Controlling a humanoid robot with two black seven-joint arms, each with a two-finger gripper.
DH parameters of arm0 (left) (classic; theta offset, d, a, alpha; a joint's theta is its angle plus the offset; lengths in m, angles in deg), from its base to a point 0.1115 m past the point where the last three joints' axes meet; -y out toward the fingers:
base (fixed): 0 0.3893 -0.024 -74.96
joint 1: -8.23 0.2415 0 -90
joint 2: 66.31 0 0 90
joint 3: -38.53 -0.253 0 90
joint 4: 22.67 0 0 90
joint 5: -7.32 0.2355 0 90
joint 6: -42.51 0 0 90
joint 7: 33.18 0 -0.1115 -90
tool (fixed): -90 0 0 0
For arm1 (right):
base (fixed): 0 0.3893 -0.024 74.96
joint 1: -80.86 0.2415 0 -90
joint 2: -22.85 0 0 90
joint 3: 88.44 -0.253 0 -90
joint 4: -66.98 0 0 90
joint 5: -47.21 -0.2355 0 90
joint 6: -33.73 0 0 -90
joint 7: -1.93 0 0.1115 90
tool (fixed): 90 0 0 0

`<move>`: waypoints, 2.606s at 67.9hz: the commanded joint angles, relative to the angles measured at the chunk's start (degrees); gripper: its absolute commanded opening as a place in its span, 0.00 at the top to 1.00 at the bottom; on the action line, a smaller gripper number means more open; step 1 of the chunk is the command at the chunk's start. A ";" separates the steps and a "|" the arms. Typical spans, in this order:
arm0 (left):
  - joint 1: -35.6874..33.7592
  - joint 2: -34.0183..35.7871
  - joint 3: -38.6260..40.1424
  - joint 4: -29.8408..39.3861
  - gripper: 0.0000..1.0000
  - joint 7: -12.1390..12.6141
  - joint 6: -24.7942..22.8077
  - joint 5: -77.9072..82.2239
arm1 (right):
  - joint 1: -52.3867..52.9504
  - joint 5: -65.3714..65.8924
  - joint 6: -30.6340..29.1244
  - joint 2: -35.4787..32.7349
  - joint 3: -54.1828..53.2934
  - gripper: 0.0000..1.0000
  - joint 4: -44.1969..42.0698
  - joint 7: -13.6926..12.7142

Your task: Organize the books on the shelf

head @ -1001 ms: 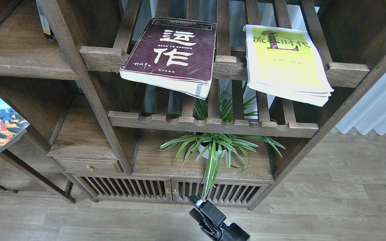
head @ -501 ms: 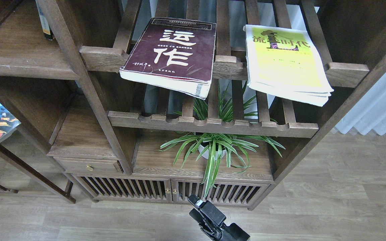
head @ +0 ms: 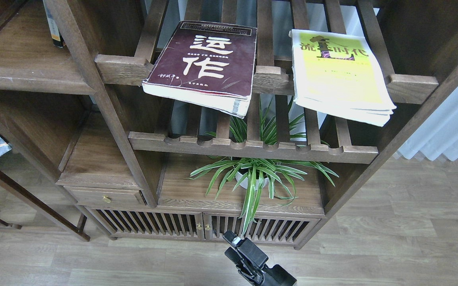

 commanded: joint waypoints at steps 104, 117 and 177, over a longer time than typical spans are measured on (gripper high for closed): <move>-63.76 9.45 -26.82 -25.79 0.80 2.83 0.00 30.27 | 6.68 -0.53 0.00 0.00 -4.14 0.01 0.68 4.57; -72.73 9.46 -33.85 -30.97 0.81 2.83 0.00 31.50 | 6.59 -0.53 0.00 0.00 -4.23 0.01 0.68 4.57; -88.28 7.96 -44.40 -43.80 0.82 7.31 0.00 36.24 | 6.33 -0.79 0.00 0.00 -4.31 0.01 0.68 4.66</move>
